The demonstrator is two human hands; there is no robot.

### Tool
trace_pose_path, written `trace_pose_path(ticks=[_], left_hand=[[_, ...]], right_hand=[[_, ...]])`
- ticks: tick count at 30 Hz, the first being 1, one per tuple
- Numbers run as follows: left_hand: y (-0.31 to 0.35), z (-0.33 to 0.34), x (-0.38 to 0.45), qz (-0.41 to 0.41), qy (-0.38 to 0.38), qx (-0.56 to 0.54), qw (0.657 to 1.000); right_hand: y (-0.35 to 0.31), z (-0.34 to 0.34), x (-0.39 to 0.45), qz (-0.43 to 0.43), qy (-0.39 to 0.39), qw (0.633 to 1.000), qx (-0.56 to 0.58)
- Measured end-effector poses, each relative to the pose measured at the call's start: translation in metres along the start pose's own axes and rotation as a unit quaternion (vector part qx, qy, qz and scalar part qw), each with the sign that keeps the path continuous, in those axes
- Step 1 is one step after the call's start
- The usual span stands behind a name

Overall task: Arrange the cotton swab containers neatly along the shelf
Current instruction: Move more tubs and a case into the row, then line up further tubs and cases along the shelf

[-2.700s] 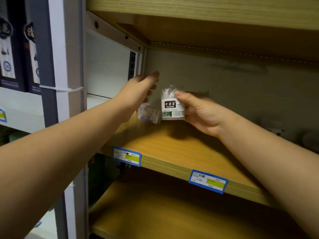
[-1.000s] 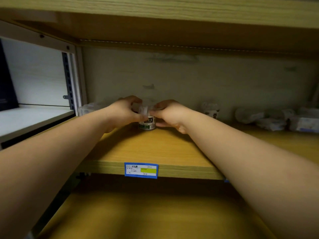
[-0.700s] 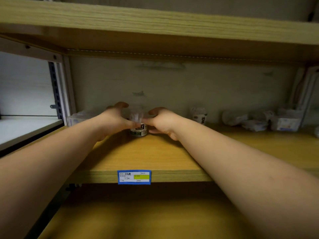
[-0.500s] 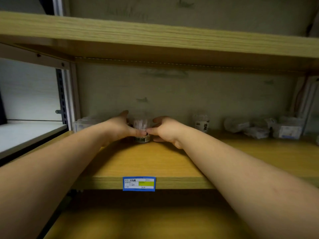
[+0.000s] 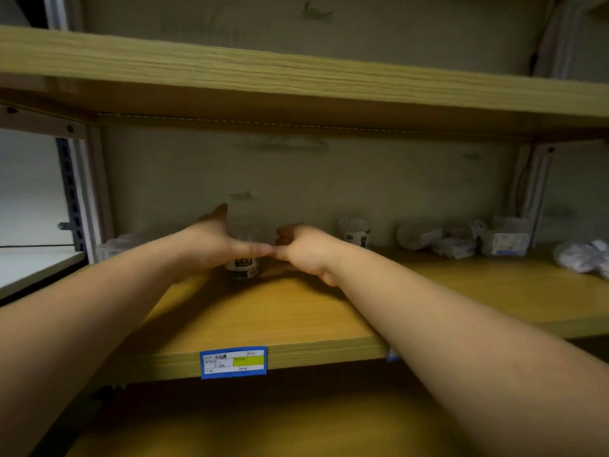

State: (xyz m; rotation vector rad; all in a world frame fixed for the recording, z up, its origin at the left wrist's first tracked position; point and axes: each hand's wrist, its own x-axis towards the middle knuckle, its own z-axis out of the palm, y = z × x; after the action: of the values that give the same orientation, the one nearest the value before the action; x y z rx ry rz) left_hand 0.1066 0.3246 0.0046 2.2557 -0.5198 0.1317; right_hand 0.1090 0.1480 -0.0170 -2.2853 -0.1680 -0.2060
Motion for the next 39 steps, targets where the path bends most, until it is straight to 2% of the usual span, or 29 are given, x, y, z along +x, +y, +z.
trace_pose_path(ticks=[2,4,6,8,12,17,20,22,25,28,35,39], left_hand=[[0.022,0.003,-0.003,0.03,0.072,0.08,0.994],[0.046,0.013,0.0,0.095,0.153,0.141,0.974],[0.068,0.029,0.011,0.162,0.179,0.152,0.958],[0.092,0.052,0.026,0.185,0.148,0.158,0.959],[0.149,0.12,0.054,0.185,0.038,0.159,0.969],[0.208,0.221,0.099,0.156,-0.011,0.144,0.977],[0.246,0.282,0.121,0.131,-0.032,0.13,0.982],[0.271,0.319,0.132,0.125,-0.035,0.124,0.984],[0.299,0.363,0.14,0.164,-0.086,0.116,0.976],[0.324,0.391,0.137,0.165,-0.154,0.056,0.973],[0.348,0.4,0.139,0.037,-0.165,-0.078,0.982],[0.337,0.394,0.139,-0.029,-0.196,-0.064,0.978]], right_hand=[[0.007,-0.03,-0.008,-0.005,0.038,0.999,-0.032],[0.014,-0.07,-0.019,-0.013,0.093,0.993,-0.077],[0.023,-0.115,-0.031,-0.01,0.134,0.978,-0.161],[0.04,-0.163,-0.044,0.015,0.154,0.959,-0.237],[0.093,-0.253,-0.077,0.072,0.185,0.928,-0.315],[0.169,-0.341,-0.105,0.146,0.215,0.881,-0.395],[0.203,-0.374,-0.116,0.213,0.199,0.863,-0.413],[0.223,-0.386,-0.119,0.26,0.153,0.851,-0.43],[0.245,-0.386,-0.12,0.285,0.045,0.859,-0.422],[0.255,-0.382,-0.114,0.28,0.003,0.88,-0.383],[0.247,-0.375,-0.131,0.252,0.043,0.918,-0.302],[0.246,-0.37,-0.138,0.246,0.073,0.928,-0.269]])
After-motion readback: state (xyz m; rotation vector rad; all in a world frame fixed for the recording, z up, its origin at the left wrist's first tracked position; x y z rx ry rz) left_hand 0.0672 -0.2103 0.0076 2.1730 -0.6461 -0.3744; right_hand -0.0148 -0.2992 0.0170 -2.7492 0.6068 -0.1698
